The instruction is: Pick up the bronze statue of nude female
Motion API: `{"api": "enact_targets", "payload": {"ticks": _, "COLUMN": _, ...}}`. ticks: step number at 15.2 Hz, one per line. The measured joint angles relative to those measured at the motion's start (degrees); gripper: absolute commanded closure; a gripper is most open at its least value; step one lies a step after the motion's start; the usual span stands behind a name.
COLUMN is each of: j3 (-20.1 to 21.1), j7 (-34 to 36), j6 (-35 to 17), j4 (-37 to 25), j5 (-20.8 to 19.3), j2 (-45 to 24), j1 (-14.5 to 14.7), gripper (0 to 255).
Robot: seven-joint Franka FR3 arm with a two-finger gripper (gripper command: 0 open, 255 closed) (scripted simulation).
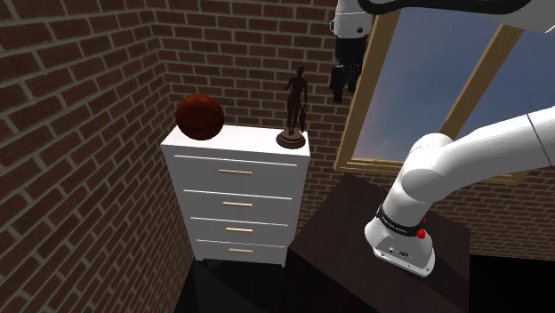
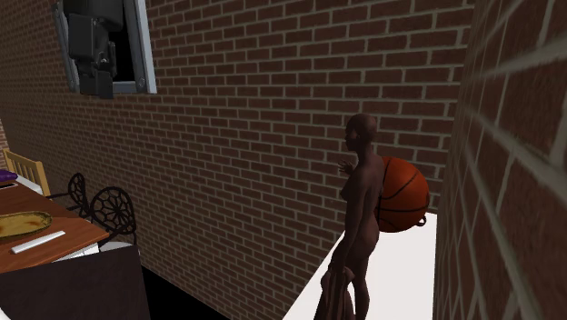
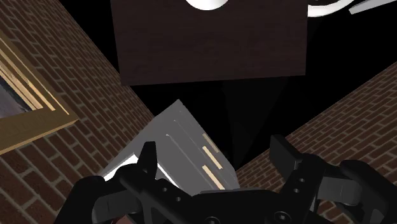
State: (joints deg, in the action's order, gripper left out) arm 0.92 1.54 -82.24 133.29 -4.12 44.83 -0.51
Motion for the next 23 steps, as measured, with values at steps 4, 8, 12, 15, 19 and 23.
{"api": "enact_targets", "payload": {"ticks": 4, "j3": -1.6, "j7": -0.9, "j6": -5.2, "j4": 3.0, "j5": -1.0, "j2": -0.3, "j1": -0.6, "gripper": 0}}
{"api": "enact_targets", "payload": {"ticks": 8, "j3": -4.8, "j7": -2.8, "j6": -14.6, "j4": 7.7, "j5": -2.9, "j2": -1.0, "j1": -1.9, "gripper": 0}}
{"api": "enact_targets", "payload": {"ticks": 12, "j3": -8.7, "j7": -5.1, "j6": -25.2, "j4": 11.3, "j5": -4.8, "j2": -4.0, "j1": -3.3, "gripper": 0}}
{"api": "enact_targets", "payload": {"ticks": 15, "j3": -11.4, "j7": -6.5, "j6": -33.6, "j4": 13.2, "j5": -5.6, "j2": -7.4, "j1": -4.0, "gripper": 0}}
{"api": "enact_targets", "payload": {"ticks": 19, "j3": -15.3, "j7": -8.9, "j6": -44.2, "j4": 14.7, "j5": -6.0, "j2": -12.5, "j1": -4.6, "gripper": 0}}
{"api": "enact_targets", "payload": {"ticks": 23, "j3": -20.1, "j7": -12.7, "j6": -55.2, "j4": 14.0, "j5": -4.5, "j2": -20.3, "j1": -4.2, "gripper": 0}}
